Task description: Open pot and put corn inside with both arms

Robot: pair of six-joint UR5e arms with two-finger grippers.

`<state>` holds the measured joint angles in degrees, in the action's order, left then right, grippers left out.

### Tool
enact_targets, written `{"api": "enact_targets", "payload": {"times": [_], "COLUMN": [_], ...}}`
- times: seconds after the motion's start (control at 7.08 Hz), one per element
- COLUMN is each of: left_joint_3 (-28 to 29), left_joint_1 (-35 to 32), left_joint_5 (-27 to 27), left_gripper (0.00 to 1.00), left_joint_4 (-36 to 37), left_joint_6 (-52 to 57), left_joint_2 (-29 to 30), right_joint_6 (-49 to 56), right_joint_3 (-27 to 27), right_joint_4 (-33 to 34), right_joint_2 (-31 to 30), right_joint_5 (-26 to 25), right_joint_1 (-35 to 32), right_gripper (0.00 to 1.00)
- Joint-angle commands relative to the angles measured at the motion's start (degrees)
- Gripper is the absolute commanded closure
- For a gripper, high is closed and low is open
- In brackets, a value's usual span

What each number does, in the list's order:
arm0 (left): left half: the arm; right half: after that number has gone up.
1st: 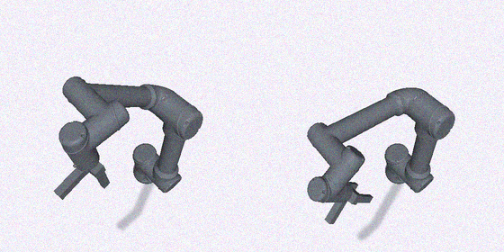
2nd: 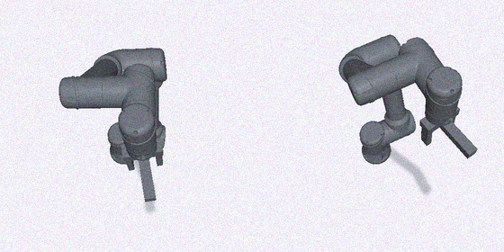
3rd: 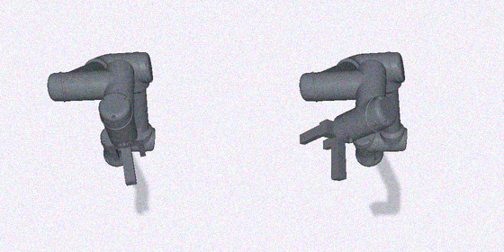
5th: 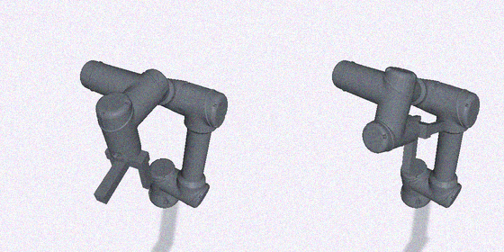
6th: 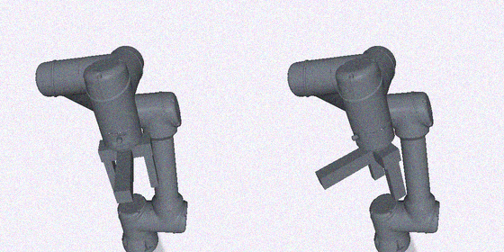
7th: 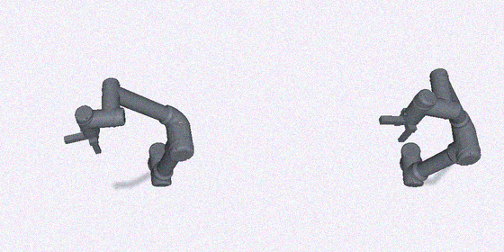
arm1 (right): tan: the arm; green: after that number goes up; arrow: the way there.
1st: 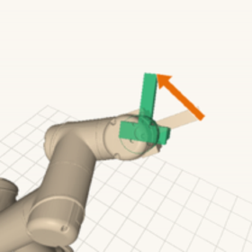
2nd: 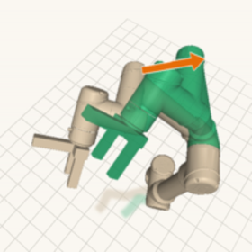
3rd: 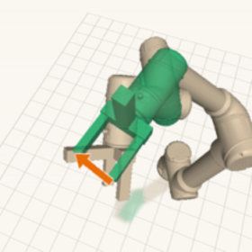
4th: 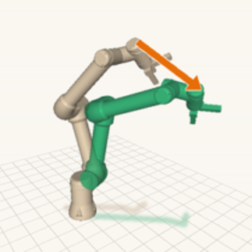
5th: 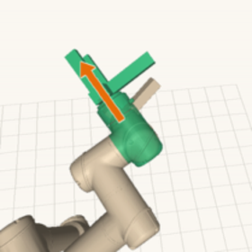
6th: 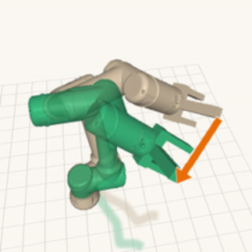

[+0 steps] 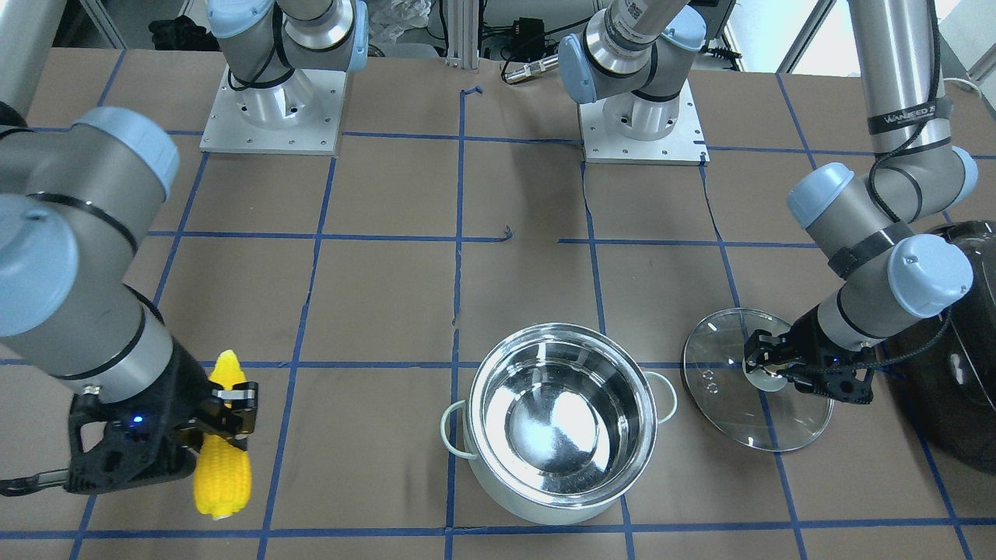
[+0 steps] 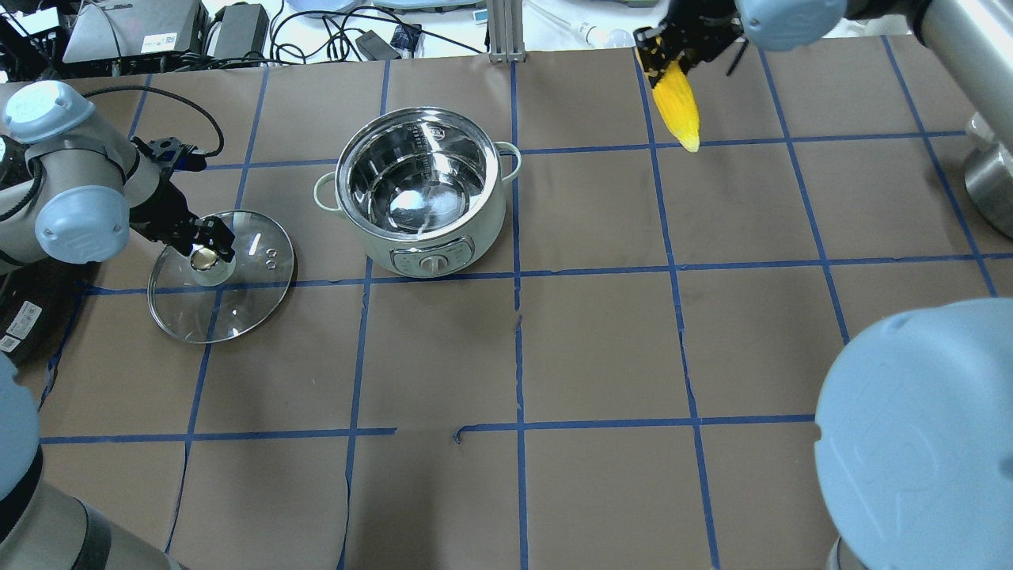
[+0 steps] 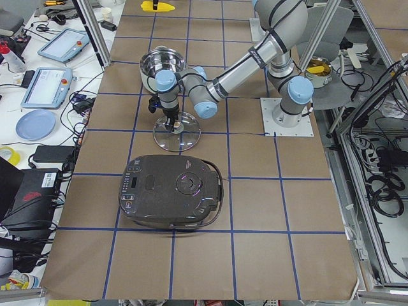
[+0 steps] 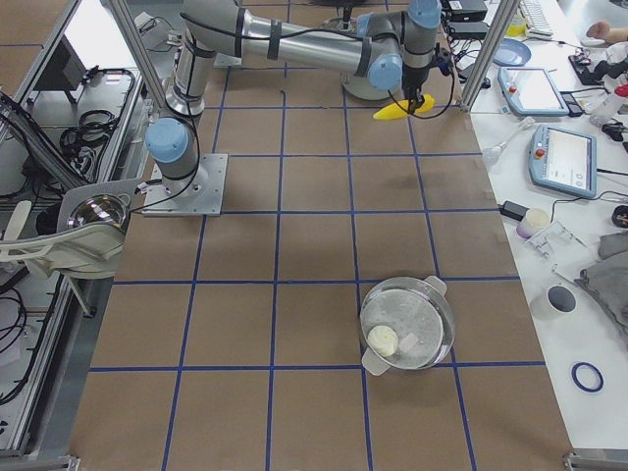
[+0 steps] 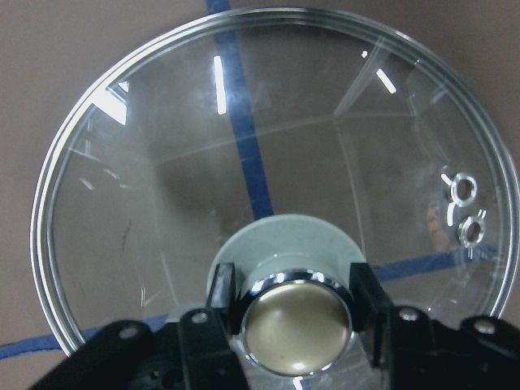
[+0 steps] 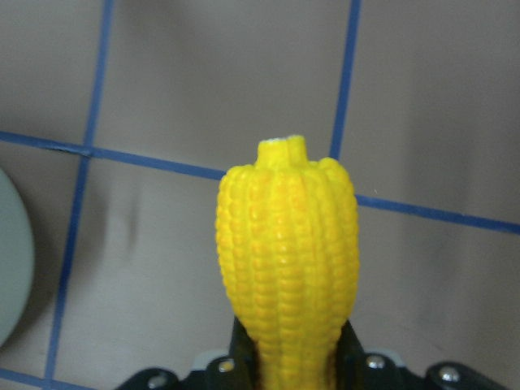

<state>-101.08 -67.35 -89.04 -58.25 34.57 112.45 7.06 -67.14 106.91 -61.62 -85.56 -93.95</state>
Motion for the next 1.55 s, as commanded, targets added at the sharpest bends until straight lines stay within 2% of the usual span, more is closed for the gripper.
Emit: {"api": "enact_targets", "payload": {"times": [0.0,0.28,0.42,0.56,0.71,1.13,1.27,1.41], "left_joint_3": [11.4,22.5,24.5,24.2,23.7,14.7,13.6,13.7], "left_joint_1": [-2.0,-5.1,-6.5,-8.9,-11.5,-15.4,-17.0,-17.9], "left_joint_5": [0.6,0.6,0.4,0.4,0.1,0.2,0.2,0.1], "left_gripper": [0.0,0.0,0.0,0.0,0.0,0.0,0.0,0.0], "left_joint_4": [-18.5,-35.5,-38.5,-40.7,-40.7,-39.4,-39.2,-39.2], "left_joint_6": [-0.1,-2.6,-7.5,-12.6,-17.0,-29.6,-36.2,-37.5], "left_joint_2": [-4.8,-9.0,-11.2,-15.0,-17.7,-23.8,-24.1,-24.0], "right_joint_6": [-15.8,-25.6,-30.7,-37.5,-39.3,-37.7,-37.8,-38.1], "right_joint_3": [4.4,9.7,12.1,12.3,13.3,14.7,14.1,13.9], "right_joint_4": [-0.3,-0.9,-2.0,-1.7,-1.2,4.9,4.8,4.9], "right_joint_2": [3.0,6.2,8.3,9.5,11.0,15.1,15.5,15.5], "right_joint_5": [-0.1,-0.1,-0.3,-0.7,-0.7,-1.1,-1.5,-1.5], "right_joint_1": [-7.1,-12.3,-16.3,-19.7,-21.2,-22.0,-22.5,-22.5], "right_gripper": [0.83,0.81,0.81,0.81,0.81,0.79,0.76,0.68]}}
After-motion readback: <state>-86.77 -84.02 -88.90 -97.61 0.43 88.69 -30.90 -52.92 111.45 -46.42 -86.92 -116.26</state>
